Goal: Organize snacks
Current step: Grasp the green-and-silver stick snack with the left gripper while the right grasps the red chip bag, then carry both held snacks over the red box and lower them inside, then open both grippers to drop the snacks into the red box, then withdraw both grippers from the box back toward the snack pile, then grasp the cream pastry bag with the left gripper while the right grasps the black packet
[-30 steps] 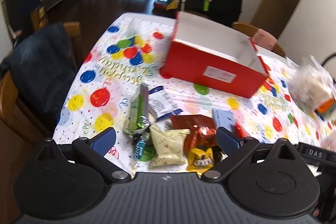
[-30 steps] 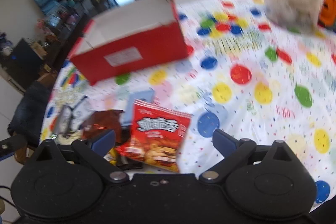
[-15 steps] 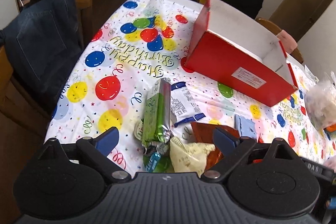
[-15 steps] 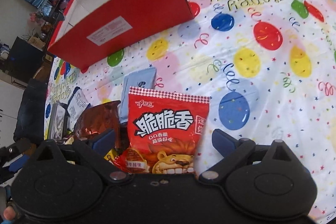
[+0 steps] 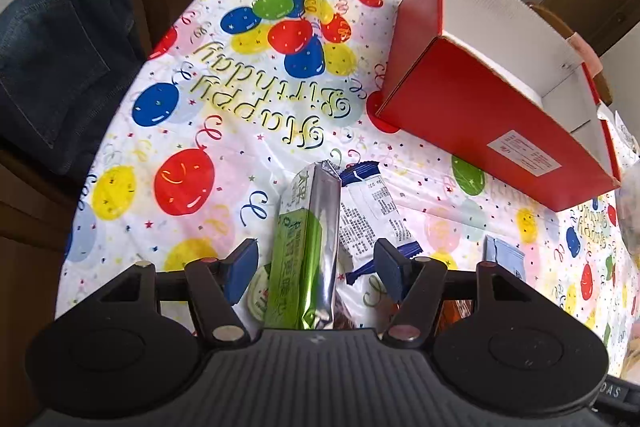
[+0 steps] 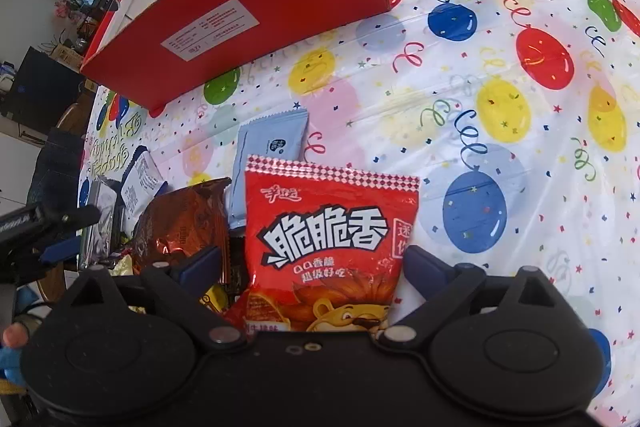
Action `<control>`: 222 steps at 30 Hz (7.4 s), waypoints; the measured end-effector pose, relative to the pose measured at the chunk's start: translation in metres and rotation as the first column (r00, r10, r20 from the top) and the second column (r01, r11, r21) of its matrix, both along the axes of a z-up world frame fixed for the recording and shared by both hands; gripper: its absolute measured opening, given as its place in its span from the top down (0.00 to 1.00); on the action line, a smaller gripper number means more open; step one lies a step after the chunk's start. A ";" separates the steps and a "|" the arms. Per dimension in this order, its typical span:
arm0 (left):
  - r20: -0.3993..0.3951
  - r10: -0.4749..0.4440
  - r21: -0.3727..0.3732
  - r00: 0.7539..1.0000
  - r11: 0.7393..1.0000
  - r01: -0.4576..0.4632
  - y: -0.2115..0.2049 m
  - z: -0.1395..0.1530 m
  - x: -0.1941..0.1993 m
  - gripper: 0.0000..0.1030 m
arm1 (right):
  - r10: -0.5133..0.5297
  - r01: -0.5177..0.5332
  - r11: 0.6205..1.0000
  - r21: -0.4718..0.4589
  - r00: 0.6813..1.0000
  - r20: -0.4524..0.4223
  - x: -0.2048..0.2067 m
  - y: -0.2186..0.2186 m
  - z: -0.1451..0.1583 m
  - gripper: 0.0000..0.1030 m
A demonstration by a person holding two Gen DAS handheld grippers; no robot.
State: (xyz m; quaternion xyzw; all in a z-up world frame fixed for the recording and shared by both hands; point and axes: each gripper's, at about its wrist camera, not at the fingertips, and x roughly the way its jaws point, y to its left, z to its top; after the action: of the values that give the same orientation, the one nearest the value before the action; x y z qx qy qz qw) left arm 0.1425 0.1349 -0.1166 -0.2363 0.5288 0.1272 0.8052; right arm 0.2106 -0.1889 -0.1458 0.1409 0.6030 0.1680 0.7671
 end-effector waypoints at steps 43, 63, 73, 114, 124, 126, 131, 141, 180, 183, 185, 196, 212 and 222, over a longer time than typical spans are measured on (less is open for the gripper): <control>0.077 0.087 -0.056 0.993 0.995 -0.083 0.024 0.022 -0.049 0.82 | -0.046 0.034 0.996 0.086 0.990 0.130 -0.016 -0.030 0.055 0.32; 0.250 -0.160 0.056 0.955 0.987 0.151 -0.050 0.123 0.006 0.82 | 0.029 -0.055 0.997 0.060 0.932 0.361 0.050 -0.003 0.148 0.32; 0.218 -0.202 0.093 0.955 0.978 0.185 -0.067 0.128 0.077 0.82 | 0.110 -0.111 0.994 -0.022 0.901 0.420 0.113 0.026 0.157 0.32; -0.191 -0.268 0.178 0.944 0.937 0.302 -0.072 0.023 0.263 0.82 | 0.524 -0.430 0.791 -0.435 0.843 0.119 0.223 0.137 0.031 0.32; -0.190 -0.241 0.198 0.952 0.940 0.277 -0.073 0.026 0.261 0.76 | 0.539 -0.450 0.789 -0.418 0.834 0.120 0.221 0.134 0.031 0.30; -0.175 -0.232 0.193 0.957 0.945 0.264 -0.072 0.029 0.260 0.71 | 0.536 -0.449 0.796 -0.406 0.835 0.127 0.221 0.132 0.035 0.29; -0.117 -0.207 0.201 0.971 0.953 0.227 -0.070 0.043 0.249 0.69 | 0.528 -0.453 0.820 -0.350 0.834 0.159 0.215 0.127 0.050 0.21; 0.025 -0.207 0.227 0.978 0.954 0.196 -0.067 0.085 0.210 0.51 | 0.463 -0.391 0.873 -0.292 0.852 0.242 0.195 0.104 0.091 0.20; 0.322 -0.353 0.292 0.879 0.920 0.262 -0.048 0.144 -0.018 0.21 | 0.290 -0.272 0.956 -0.110 0.821 0.492 -0.004 0.075 0.164 0.00; 0.337 -0.333 0.290 0.880 0.927 0.240 -0.042 0.134 -0.035 0.16 | 0.304 -0.275 0.952 -0.131 0.815 0.494 -0.018 0.075 0.152 0.00; 0.334 -0.329 0.288 0.884 0.928 0.236 -0.038 0.126 -0.044 0.16 | 0.311 -0.273 0.950 -0.149 0.812 0.494 -0.029 0.074 0.143 0.00; 0.244 -0.364 0.313 0.899 0.907 0.283 -0.049 0.079 -0.073 0.16 | 0.323 -0.249 0.943 -0.220 0.845 0.426 -0.059 0.067 0.087 0.00; 0.062 -0.429 0.289 0.901 0.872 0.396 -0.079 0.011 -0.072 0.16 | 0.354 -0.257 0.918 -0.302 0.874 0.332 -0.059 0.073 0.027 0.16; 0.009 -0.393 0.234 0.920 0.895 0.380 -0.079 -0.010 -0.060 0.16 | 0.351 -0.255 0.913 -0.319 0.890 0.292 -0.053 0.078 0.009 0.30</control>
State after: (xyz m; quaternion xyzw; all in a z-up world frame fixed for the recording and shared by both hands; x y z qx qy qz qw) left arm 0.0823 0.0557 -0.1263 -0.0364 0.5245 0.0178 0.8504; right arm 0.1580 -0.1109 -0.1364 -0.0937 0.4920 0.2242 0.8360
